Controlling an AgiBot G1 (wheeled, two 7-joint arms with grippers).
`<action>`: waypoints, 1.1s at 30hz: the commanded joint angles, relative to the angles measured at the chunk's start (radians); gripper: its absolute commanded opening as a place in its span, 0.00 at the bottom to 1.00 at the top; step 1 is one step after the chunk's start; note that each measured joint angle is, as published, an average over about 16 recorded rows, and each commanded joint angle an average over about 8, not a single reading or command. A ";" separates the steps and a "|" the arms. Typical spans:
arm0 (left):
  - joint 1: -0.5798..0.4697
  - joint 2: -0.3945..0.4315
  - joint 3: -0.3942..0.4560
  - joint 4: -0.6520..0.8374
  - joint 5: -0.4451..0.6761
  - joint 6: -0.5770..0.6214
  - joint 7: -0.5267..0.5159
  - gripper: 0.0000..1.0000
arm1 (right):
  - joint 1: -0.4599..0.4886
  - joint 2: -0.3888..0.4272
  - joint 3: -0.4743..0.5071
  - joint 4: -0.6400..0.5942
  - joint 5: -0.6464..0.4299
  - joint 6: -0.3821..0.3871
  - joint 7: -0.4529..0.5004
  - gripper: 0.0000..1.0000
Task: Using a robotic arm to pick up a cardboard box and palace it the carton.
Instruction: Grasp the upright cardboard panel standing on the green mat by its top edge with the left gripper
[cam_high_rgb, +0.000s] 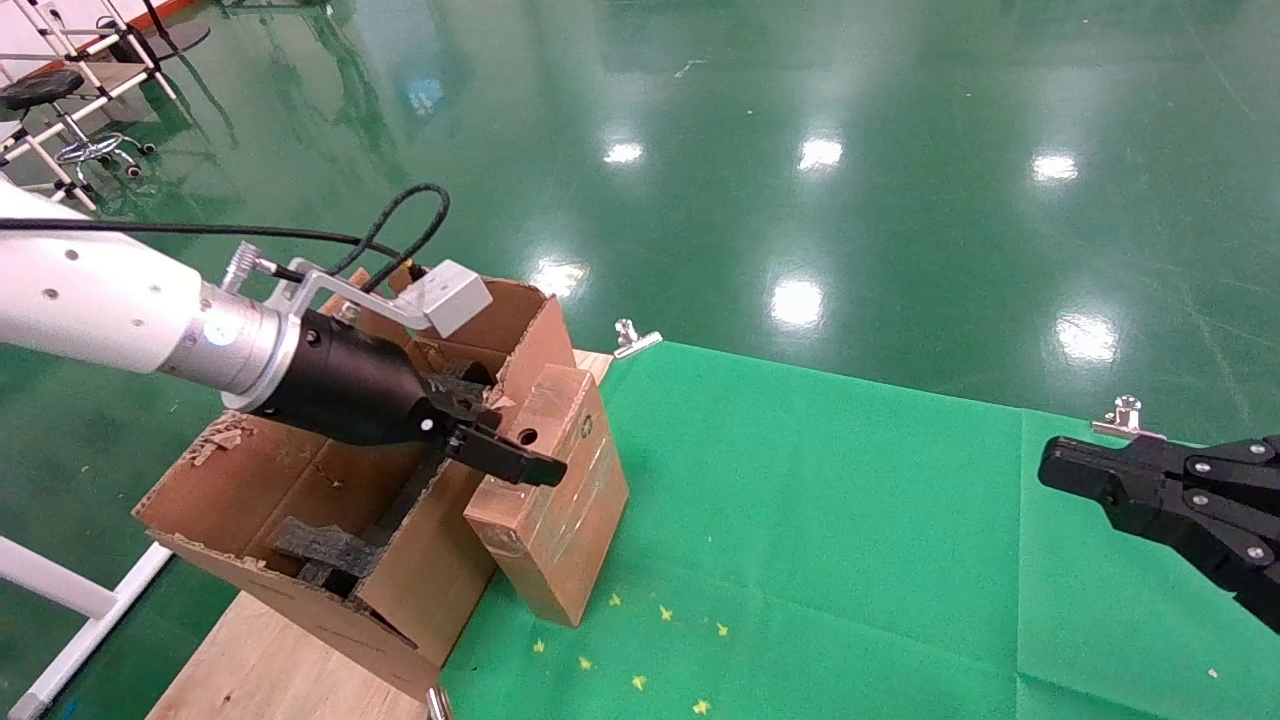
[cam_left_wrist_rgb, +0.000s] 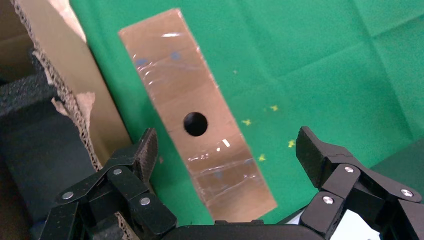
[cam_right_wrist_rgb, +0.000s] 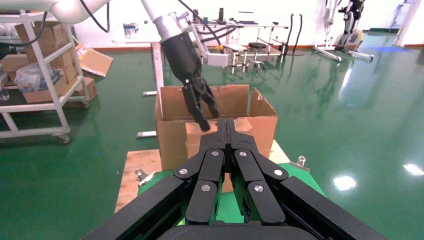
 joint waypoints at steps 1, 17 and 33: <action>0.002 0.006 0.016 -0.001 0.012 -0.002 -0.014 1.00 | 0.000 0.000 0.000 0.000 0.000 0.000 0.000 0.11; 0.008 0.034 0.079 -0.029 0.081 -0.016 -0.059 0.15 | 0.000 0.000 0.000 0.000 0.000 0.000 0.000 1.00; 0.008 0.032 0.076 -0.028 0.076 -0.017 -0.060 0.00 | 0.000 0.000 0.000 0.000 0.000 0.000 0.000 1.00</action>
